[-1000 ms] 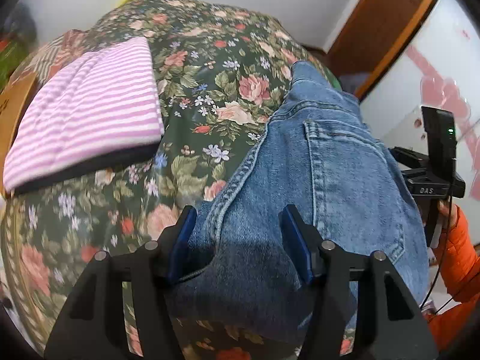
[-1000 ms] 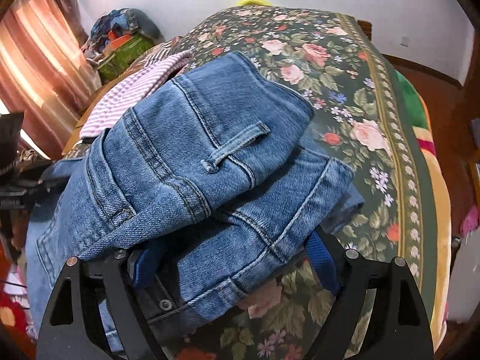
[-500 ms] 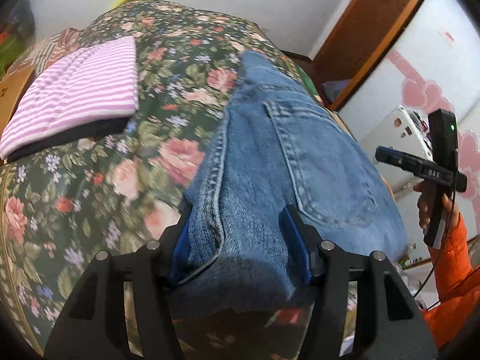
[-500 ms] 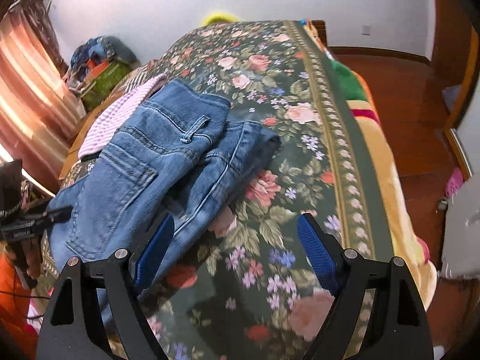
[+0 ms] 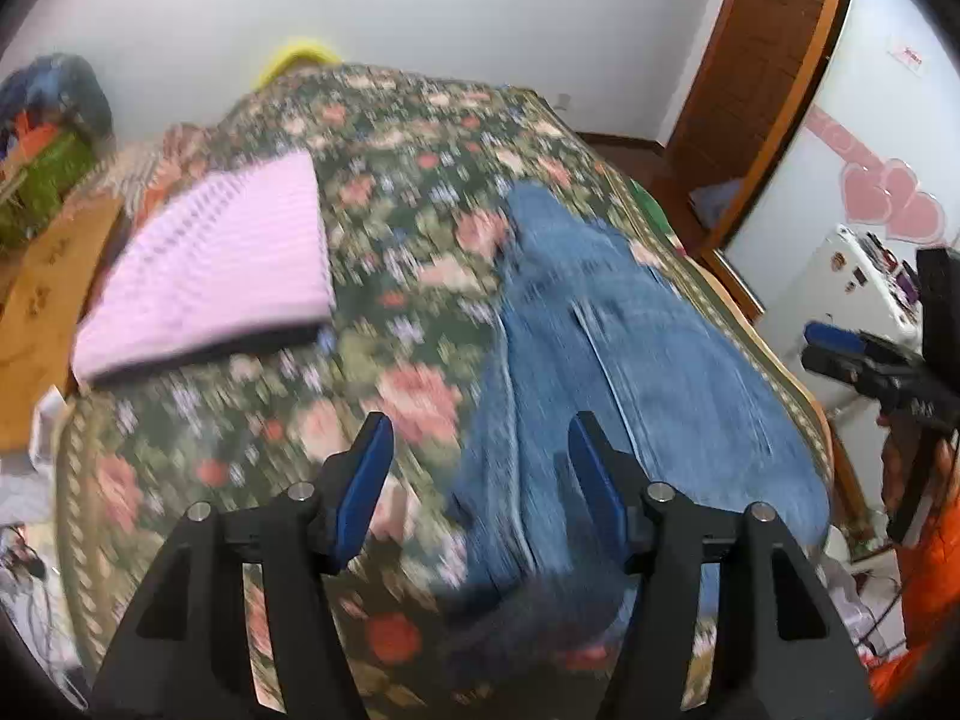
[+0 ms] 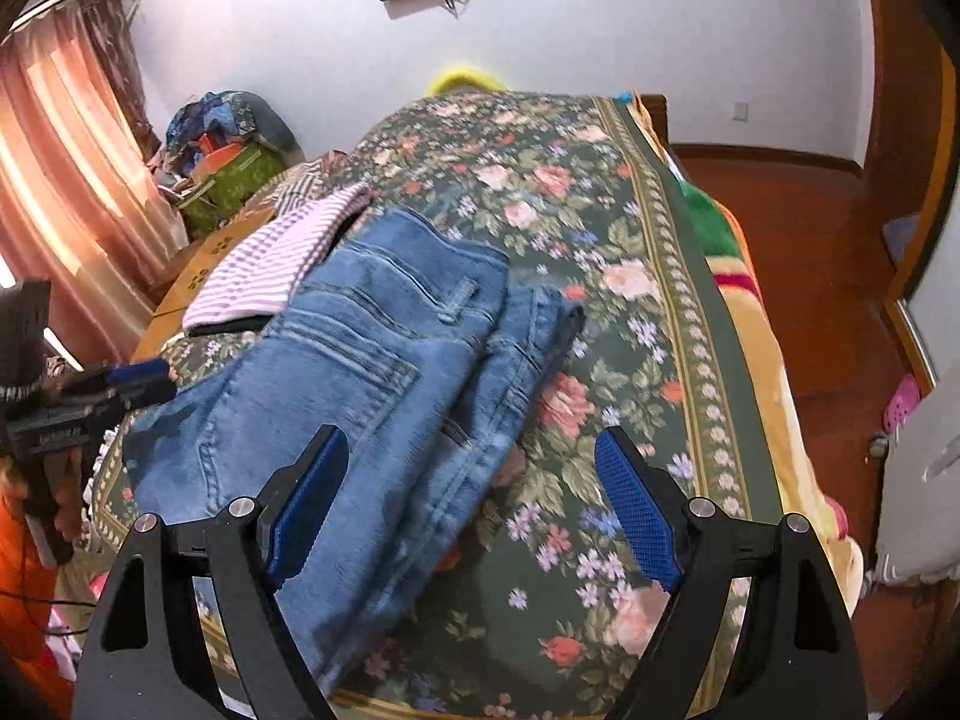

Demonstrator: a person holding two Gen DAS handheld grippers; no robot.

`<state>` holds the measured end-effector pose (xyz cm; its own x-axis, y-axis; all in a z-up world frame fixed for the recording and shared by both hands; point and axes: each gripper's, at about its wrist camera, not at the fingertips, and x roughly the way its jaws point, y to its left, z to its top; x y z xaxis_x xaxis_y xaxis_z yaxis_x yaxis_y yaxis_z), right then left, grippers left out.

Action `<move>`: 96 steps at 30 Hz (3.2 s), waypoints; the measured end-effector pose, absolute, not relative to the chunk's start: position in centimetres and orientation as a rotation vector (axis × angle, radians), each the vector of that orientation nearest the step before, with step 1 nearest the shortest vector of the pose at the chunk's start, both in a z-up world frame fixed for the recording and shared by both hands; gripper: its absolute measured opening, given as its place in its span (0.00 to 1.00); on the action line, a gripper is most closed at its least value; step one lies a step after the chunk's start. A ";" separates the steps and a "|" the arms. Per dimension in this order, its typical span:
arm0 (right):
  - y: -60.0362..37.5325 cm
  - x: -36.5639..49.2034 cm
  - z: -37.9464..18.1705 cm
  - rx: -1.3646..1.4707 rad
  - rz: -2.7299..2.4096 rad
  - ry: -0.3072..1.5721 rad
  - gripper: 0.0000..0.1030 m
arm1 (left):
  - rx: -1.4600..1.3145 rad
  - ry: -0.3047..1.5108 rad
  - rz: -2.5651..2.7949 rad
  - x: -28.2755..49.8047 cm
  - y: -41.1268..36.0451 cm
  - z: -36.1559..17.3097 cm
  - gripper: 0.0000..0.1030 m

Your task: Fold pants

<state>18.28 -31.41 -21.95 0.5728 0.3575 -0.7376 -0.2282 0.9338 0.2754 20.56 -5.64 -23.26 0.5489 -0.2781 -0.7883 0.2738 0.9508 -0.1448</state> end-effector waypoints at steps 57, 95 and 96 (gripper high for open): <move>-19.4 23.1 -24.4 0.002 0.699 1.067 0.65 | -0.038 1.001 -0.249 19.9 -0.9 -26.9 0.46; -18.3 24.3 -26.6 0.103 0.816 1.141 0.76 | -0.318 1.139 -0.505 24.5 -0.8 -29.0 0.71; -18.3 24.2 -26.3 0.094 0.814 1.134 0.72 | -0.305 1.131 -0.504 24.4 -1.0 -28.7 0.69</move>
<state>24.20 -18.26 -26.31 0.1746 0.6187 -0.7659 -0.5281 0.7154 0.4575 24.37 -0.99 -28.73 0.3316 -0.5280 -0.7818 0.2275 0.8490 -0.4769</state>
